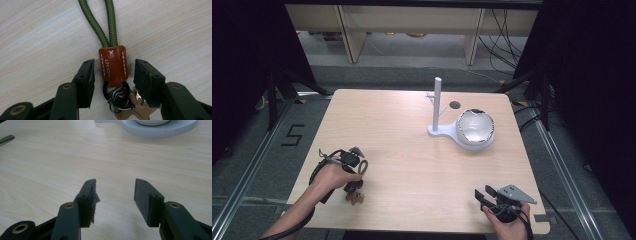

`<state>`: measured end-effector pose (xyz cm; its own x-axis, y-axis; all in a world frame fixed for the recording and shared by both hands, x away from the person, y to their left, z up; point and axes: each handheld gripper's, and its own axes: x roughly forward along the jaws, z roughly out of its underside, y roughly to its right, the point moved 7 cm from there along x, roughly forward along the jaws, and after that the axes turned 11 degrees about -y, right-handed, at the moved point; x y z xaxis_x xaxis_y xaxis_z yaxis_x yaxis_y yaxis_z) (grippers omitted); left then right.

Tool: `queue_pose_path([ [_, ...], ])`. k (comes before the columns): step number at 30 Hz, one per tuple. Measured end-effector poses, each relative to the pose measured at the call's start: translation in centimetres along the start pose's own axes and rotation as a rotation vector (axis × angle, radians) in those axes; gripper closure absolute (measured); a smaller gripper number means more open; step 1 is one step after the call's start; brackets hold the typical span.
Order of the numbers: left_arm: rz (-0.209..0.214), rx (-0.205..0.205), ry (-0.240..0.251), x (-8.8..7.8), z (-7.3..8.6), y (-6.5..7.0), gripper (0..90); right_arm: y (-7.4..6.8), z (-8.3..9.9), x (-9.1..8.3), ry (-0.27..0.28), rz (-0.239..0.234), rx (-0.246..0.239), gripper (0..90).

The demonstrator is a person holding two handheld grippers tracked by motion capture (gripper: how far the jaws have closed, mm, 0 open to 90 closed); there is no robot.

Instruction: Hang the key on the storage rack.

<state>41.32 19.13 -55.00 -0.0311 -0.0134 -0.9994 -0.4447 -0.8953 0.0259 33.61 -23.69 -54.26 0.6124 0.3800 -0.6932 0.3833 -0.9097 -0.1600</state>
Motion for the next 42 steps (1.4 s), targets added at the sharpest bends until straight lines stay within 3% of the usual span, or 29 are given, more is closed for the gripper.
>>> queue_pose_path([
  [2, -0.003, 0.005, -0.009, 0.2, -0.1, 0.0, 51.8, 0.1, 0.0, 0.1, 0.002, -0.001, -0.007, 53.1],
  [3, 0.0, -0.002, -0.004, 0.2, -0.2, 0.0, 52.5, -0.2, 0.2, 0.0, -0.009, -0.005, 0.038, 53.1],
  [6, 0.001, -0.004, -0.033, 0.1, -0.2, -0.1, 54.9, -0.2, 0.1, 0.1, -0.004, -0.011, 0.036, 53.1],
  [7, 0.002, -0.004, -0.036, 0.1, -0.3, -0.1, 55.8, 0.1, 0.0, 0.2, 0.004, -0.007, 0.001, 53.1],
  [10, 0.003, 0.005, -0.048, 0.0, -0.2, -0.2, 61.0, 0.0, 0.1, 0.2, 0.004, -0.01, 0.002, 53.1],
  [11, -0.003, 0.016, -0.041, 0.0, -0.2, -0.2, 63.8, 0.0, 0.1, 0.2, 0.003, -0.009, 0.0, 53.1],
  [12, 0.002, 0.026, -0.032, 0.1, -0.2, -0.2, 65.4, -0.3, 0.2, 0.1, -0.001, -0.014, 0.037, 53.1],
  [14, -0.001, 0.061, 0.009, 0.3, -0.3, -0.3, 66.9, 0.0, 0.1, 0.2, 0.005, -0.012, -0.002, 53.1],
  [15, 0.002, 0.072, -0.009, 0.1, -0.1, -0.3, 67.3, 0.0, 0.1, 0.1, 0.003, -0.013, 0.0, 53.1],
  [20, 0.018, 0.074, 0.057, 0.2, 0.3, -0.2, 68.6, -0.1, 0.2, 0.1, -0.003, -0.021, 0.005, 53.1],
  [21, 0.014, 0.1, 0.033, 0.0, 0.5, -0.4, 68.9, -0.1, 0.2, 0.1, -0.002, -0.02, 0.005, 53.1],
  [22, 0.027, 0.1, 0.063, 0.1, 0.5, -0.4, 69.1, -0.1, 0.2, 0.1, -0.002, -0.019, 0.002, 53.1],
  [25, 0.038, 0.114, 0.09, 0.1, 0.8, -0.5, 69.7, -0.1, 0.2, 0.0, -0.002, -0.015, 0.002, 53.0],
  [27, 0.05, 0.114, 0.144, 0.1, 1.0, -0.6, 69.8, 0.0, 0.1, 0.2, 0.019, -0.008, -0.005, 53.0],
  [28, 0.046, 0.135, 0.155, 0.0, 1.1, -0.8, 69.9, 0.0, 0.2, 0.2, 0.019, -0.009, 0.001, 53.0],
  [29, 0.062, 0.114, 0.176, 0.0, 1.4, -0.7, 70.0, -0.4, 0.2, 0.2, 0.015, -0.023, 0.037, 53.0],
  [31, 0.073, 0.143, 0.243, 0.0, 1.7, -1.0, 70.1, -0.5, 0.2, 0.0, 0.017, -0.03, 0.063, 53.0],
  [33, 0.082, 0.127, 0.303, 0.0, 2.1, -1.1, 70.3, -0.1, 0.3, -0.1, 0.009, -0.008, 0.031, 53.1],
  [36, 0.093, 0.107, 0.403, -0.2, 2.7, -1.3, 70.3, -0.2, 0.3, -0.1, 0.009, -0.007, 0.05, 53.2],
  [37, 0.09, 0.112, 0.429, -0.3, 2.9, -1.4, 70.4, -0.2, 0.2, 0.0, 0.023, -0.01, 0.044, 53.2],
  [38, 0.089, 0.118, 0.442, -0.4, 3.2, -1.5, 70.3, 0.3, 0.0, 0.0, 0.046, 0.009, -0.002, 53.3],
  [39, 0.094, 0.089, 0.495, -0.3, 3.2, -1.4, 70.3, -0.1, 0.2, -0.1, 0.031, -0.007, 0.049, 53.3],
  [41, 0.084, 0.101, 0.54, -0.4, 3.7, -1.5, 70.3, 0.1, 0.3, -0.1, 0.028, 0.001, 0.05, 53.3],
  [42, 0.083, 0.109, 0.555, -0.4, 4.0, -1.6, 70.3, -0.1, 0.1, 0.1, 0.051, -0.02, 0.061, 53.3],
])
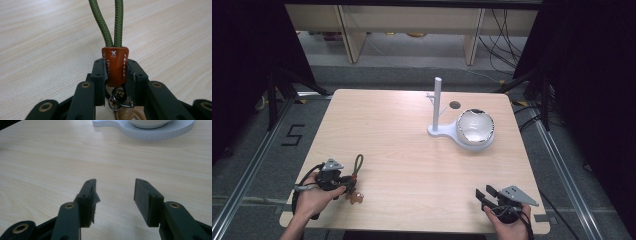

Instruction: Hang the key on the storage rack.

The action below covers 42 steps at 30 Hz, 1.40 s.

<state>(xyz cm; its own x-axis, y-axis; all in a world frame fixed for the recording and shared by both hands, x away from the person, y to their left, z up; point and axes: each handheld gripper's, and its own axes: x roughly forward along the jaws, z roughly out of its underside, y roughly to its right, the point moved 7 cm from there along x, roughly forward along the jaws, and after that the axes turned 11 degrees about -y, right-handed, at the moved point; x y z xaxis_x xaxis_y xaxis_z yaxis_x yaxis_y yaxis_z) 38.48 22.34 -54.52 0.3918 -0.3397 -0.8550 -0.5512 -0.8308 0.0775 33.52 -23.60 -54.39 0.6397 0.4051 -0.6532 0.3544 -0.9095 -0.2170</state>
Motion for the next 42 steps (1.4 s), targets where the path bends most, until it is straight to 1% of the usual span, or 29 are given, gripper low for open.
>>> queue_pose_path([
  [2, 0.01, 0.005, 0.061, -0.3, 0.1, 0.1, 70.3, 0.4, 0.1, 0.0, -0.012, 0.017, -0.02, 53.4],
  [3, 0.006, -0.011, 0.099, -0.3, 0.1, 0.1, 70.3, 0.5, 0.0, 0.1, -0.003, 0.018, -0.036, 53.4],
  [4, 0.007, -0.019, 0.136, -0.3, 0.1, 0.2, 70.3, 0.2, 0.2, 0.0, -0.014, 0.008, -0.006, 53.4],
  [5, 0.002, -0.022, 0.161, -0.4, 0.1, 0.2, 70.3, 0.4, 0.1, 0.1, -0.005, 0.021, -0.02, 53.4],
  [6, 0.002, -0.029, 0.177, -0.5, 0.2, 0.3, 70.3, 0.3, 0.1, 0.0, 0.001, 0.013, -0.017, 53.3],
  [7, 0.008, -0.051, 0.22, -0.4, 0.0, 0.6, 70.3, 0.6, -0.1, 0.1, 0.017, 0.02, -0.052, 53.4],
  [8, -0.002, -0.044, 0.222, -0.5, 0.1, 0.6, 70.3, 0.6, 0.1, -0.1, 0.0, 0.024, -0.048, 53.4],
  [9, 0.001, -0.056, 0.238, -0.5, 0.1, 0.7, 70.3, 0.6, 0.0, 0.0, 0.006, 0.027, -0.052, 53.4],
  [10, -0.001, -0.044, 0.256, -0.5, 0.0, 0.7, 70.3, 0.6, 0.1, 0.0, 0.003, 0.03, -0.05, 53.4],
  [11, -0.003, -0.049, 0.27, -0.6, 0.0, 0.8, 70.3, 0.4, 0.1, -0.1, 0.0, 0.022, -0.034, 53.4],
  [12, -0.008, -0.031, 0.278, -0.6, -0.1, 0.7, 70.3, 0.6, 0.0, 0.1, 0.017, 0.033, -0.06, 53.4],
  [13, -0.004, -0.043, 0.296, -0.6, -0.2, 0.8, 70.3, 0.4, 0.0, -0.1, 0.018, 0.012, -0.051, 53.4],
  [14, 0.0, -0.037, 0.303, -0.6, -0.2, 0.9, 70.3, 0.4, 0.0, -0.1, 0.017, 0.018, -0.05, 53.5],
  [15, 0.002, -0.032, 0.311, -0.6, -0.3, 1.0, 70.2, 0.0, 0.1, -0.3, 0.01, 0.019, -0.003, 53.5],
  [16, -0.004, -0.012, 0.327, -0.7, -0.4, 1.0, 70.2, 0.1, 0.1, -0.4, 0.009, 0.027, -0.01, 53.6],
  [17, 0.004, -0.019, 0.33, -0.7, -0.4, 1.1, 70.2, 0.4, 0.1, -0.4, 0.013, 0.04, -0.043, 53.6],
  [19, 0.005, -0.013, 0.344, -0.8, -0.5, 1.2, 70.2, 0.5, 0.0, -0.3, 0.018, 0.048, -0.055, 53.6],
  [20, 0.007, -0.023, 0.347, -0.8, -0.5, 1.3, 70.2, 0.8, -0.1, -0.3, 0.026, 0.066, -0.072, 53.6],
  [22, -0.018, 0.037, 0.386, -1.3, -1.2, 1.2, 70.2, 0.4, 0.0, -0.6, 0.013, 0.053, -0.048, 53.6],
  [23, -0.01, 0.016, 0.399, -1.4, -1.3, 1.4, 70.2, 0.5, 0.0, -0.5, 0.019, 0.052, -0.063, 53.6],
  [24, -0.017, 0.036, 0.414, -1.6, -1.5, 1.3, 70.2, 0.6, 0.0, -0.4, 0.022, 0.054, -0.064, 53.6],
  [26, -0.018, 0.033, 0.437, -1.8, -1.8, 1.4, 70.2, 0.6, -0.1, -0.1, 0.032, 0.058, -0.064, 53.6],
  [27, -0.029, 0.015, 0.432, -2.0, -1.8, 1.4, 70.2, 0.7, 0.0, -0.3, 0.012, 0.068, -0.08, 53.6],
  [28, -0.029, 0.022, 0.449, -2.1, -2.0, 1.5, 70.2, 0.8, 0.0, -0.2, 0.013, 0.074, -0.084, 53.6],
  [32, -0.038, 0.009, 0.467, -2.5, -2.2, 1.8, 70.2, 0.6, 0.0, -0.3, 0.017, 0.056, -0.074, 53.6],
  [34, -0.04, 0.017, 0.478, -2.6, -2.5, 2.0, 70.1, 0.6, -0.1, -0.2, 0.029, 0.06, -0.08, 53.6],
  [35, -0.038, 0.022, 0.471, -2.6, -2.5, 2.1, 70.1, 0.4, 0.0, -0.3, 0.02, 0.038, -0.069, 53.6],
  [39, -0.058, 0.055, 0.475, -2.7, -3.0, 2.2, 70.0, 0.4, -0.1, -0.4, 0.027, 0.046, -0.069, 53.3],
  [42, -0.063, 0.056, 0.483, -2.9, -3.4, 2.4, 70.0, 0.3, -0.1, -0.3, 0.031, 0.046, -0.075, 53.2],
])
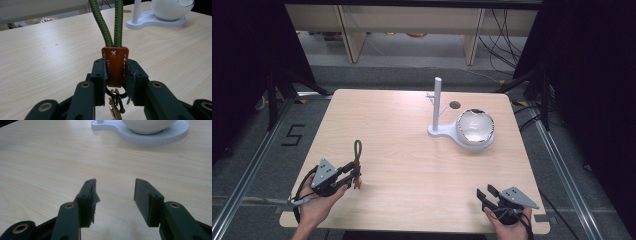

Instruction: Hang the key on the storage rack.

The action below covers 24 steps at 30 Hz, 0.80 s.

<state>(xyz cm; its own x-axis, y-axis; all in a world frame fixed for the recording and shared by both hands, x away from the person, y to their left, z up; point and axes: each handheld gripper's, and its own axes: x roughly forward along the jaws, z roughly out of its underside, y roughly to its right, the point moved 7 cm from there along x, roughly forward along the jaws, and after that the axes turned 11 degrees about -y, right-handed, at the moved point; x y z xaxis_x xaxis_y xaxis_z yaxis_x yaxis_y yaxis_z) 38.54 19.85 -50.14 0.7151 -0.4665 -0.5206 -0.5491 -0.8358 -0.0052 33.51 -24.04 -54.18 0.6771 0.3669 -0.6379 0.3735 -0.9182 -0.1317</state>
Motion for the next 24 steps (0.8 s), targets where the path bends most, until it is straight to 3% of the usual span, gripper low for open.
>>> queue_pose_path([
  [6, 0.001, 0.004, 0.017, -0.1, -1.0, 0.3, 70.0, -0.1, -0.1, 0.1, 0.009, -0.005, -0.002, 53.2],
  [7, 0.002, 0.011, 0.02, -0.1, -1.2, 0.3, 70.0, 0.0, 0.0, 0.0, -0.013, 0.006, -0.001, 53.1],
  [8, 0.009, 0.012, 0.036, 0.0, -1.4, 0.3, 70.0, -0.4, 0.2, -0.1, -0.024, 0.004, 0.045, 53.2],
  [9, 0.002, 0.015, 0.023, -0.1, -1.5, 0.3, 70.0, -0.2, 0.1, 0.1, -0.008, 0.022, 0.027, 53.2],
  [10, 0.002, 0.015, 0.029, -0.1, -1.6, 0.4, 70.0, -0.1, 0.0, 0.0, -0.002, 0.002, -0.001, 53.1],
  [13, 0.003, 0.02, 0.034, 0.0, -2.0, 0.5, 70.0, 0.1, 0.0, 0.0, -0.004, 0.014, -0.012, 53.1],
  [18, 0.007, 0.03, 0.049, 0.1, -2.7, 0.6, 70.0, -0.1, 0.0, 0.0, -0.009, 0.005, -0.001, 53.0],
  [19, 0.006, 0.028, 0.051, 0.1, -2.8, 0.6, 70.0, -0.4, 0.1, 0.1, -0.004, 0.0, 0.034, 53.0],
  [22, 0.01, 0.032, 0.055, 0.2, -3.1, 0.7, 70.0, -0.6, 0.0, 0.0, 0.001, -0.019, 0.044, 52.9],
  [24, 0.009, 0.032, 0.059, 0.3, -3.3, 0.7, 70.0, -0.4, 0.0, 0.1, -0.002, 0.003, 0.034, 52.9],
])
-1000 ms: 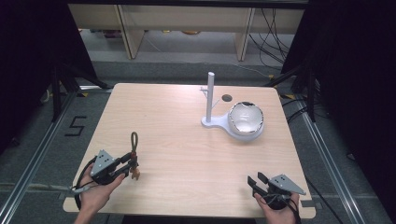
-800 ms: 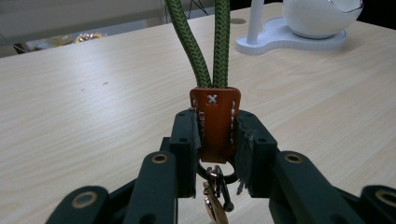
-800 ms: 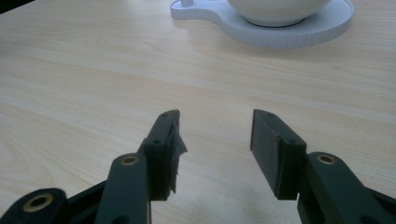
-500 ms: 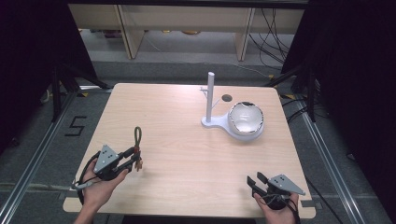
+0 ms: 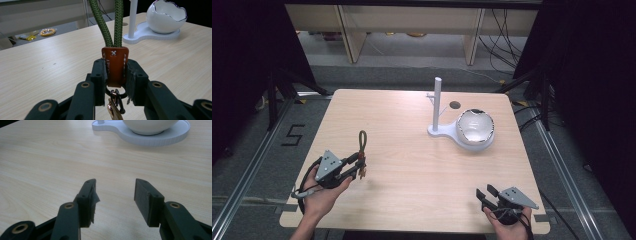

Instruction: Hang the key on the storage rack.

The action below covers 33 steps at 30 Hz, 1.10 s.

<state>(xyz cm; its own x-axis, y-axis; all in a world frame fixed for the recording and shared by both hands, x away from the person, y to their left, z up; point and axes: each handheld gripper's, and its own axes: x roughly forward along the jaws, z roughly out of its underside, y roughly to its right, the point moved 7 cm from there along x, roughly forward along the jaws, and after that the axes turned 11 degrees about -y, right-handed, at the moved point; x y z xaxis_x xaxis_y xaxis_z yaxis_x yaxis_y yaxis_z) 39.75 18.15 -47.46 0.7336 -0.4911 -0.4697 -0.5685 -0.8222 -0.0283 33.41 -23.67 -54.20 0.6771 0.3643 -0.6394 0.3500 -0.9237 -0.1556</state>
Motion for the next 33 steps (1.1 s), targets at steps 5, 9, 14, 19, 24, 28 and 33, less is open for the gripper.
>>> queue_pose_path([
  [5, -0.005, 0.011, -0.006, 0.1, -0.4, 0.0, 70.0, 0.0, 0.1, -0.1, -0.01, -0.005, -0.015, 52.8],
  [9, 0.001, 0.025, 0.011, 0.3, -1.0, 0.2, 70.0, 0.2, -0.1, -0.1, -0.004, -0.002, -0.044, 52.6],
  [14, -0.004, 0.039, 0.003, 0.4, -1.5, 0.5, 69.9, 0.1, 0.0, 0.0, -0.004, -0.001, -0.036, 52.5],
  [19, -0.001, 0.046, 0.006, 0.8, -1.9, 0.6, 69.9, 0.1, -0.1, -0.1, 0.012, -0.008, -0.027, 52.4],
  [24, 0.008, 0.054, 0.012, 1.0, -2.3, 0.9, 69.9, 0.1, -0.2, -0.1, 0.011, -0.004, -0.039, 52.3],
  [28, 0.004, 0.056, 0.008, 1.2, -2.5, 0.9, 70.0, 0.1, -0.2, -0.1, 0.012, -0.004, -0.04, 52.1],
  [33, 0.003, 0.059, 0.007, 1.4, -2.8, 0.9, 69.9, 0.2, -0.1, -0.1, 0.005, -0.002, -0.039, 52.1],
])
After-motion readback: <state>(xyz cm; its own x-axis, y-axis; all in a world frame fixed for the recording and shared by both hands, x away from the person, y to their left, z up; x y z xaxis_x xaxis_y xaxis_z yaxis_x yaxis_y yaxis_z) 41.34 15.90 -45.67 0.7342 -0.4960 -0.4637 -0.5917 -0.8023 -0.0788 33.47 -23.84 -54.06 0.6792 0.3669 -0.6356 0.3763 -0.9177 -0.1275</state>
